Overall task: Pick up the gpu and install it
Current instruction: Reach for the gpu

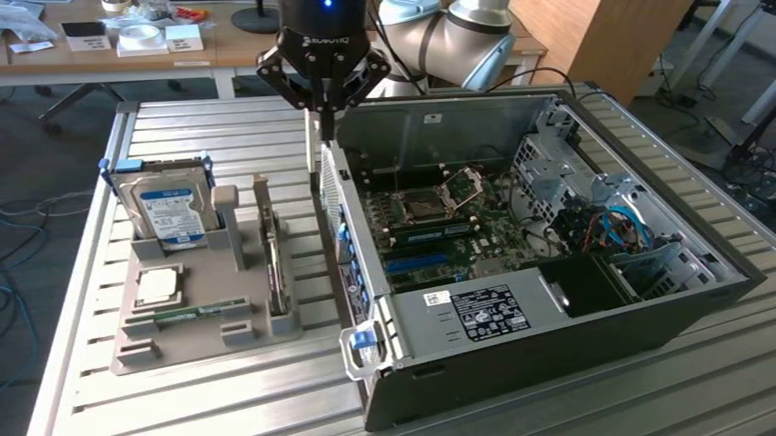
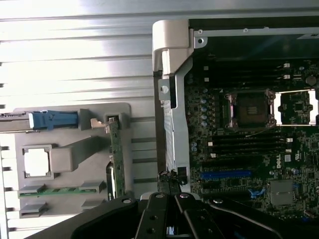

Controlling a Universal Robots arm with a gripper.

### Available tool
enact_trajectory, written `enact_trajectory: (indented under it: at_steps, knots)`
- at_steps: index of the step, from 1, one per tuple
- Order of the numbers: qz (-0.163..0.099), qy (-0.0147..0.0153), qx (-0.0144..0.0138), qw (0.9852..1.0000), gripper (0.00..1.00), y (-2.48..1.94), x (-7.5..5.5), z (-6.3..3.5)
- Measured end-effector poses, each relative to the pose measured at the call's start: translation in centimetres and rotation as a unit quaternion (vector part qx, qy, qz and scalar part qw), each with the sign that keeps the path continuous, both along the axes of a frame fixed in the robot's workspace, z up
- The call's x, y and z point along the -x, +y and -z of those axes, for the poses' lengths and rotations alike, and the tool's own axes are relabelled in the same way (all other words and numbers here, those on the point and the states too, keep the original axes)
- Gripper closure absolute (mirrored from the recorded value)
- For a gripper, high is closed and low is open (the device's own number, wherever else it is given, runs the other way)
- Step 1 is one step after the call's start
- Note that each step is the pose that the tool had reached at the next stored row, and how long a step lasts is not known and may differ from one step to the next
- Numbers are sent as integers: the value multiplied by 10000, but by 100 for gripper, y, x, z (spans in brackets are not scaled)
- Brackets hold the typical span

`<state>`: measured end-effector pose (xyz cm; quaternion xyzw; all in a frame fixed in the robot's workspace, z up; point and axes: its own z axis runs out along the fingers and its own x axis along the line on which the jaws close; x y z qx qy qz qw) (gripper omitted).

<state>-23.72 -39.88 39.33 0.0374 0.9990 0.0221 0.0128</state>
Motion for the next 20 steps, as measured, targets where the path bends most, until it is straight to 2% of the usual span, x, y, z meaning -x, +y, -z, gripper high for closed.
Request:
enact_trajectory:
  at_steps: [20]
  knots:
    - [-1, 0, 0, 10000, 89, 0, 108, 0]
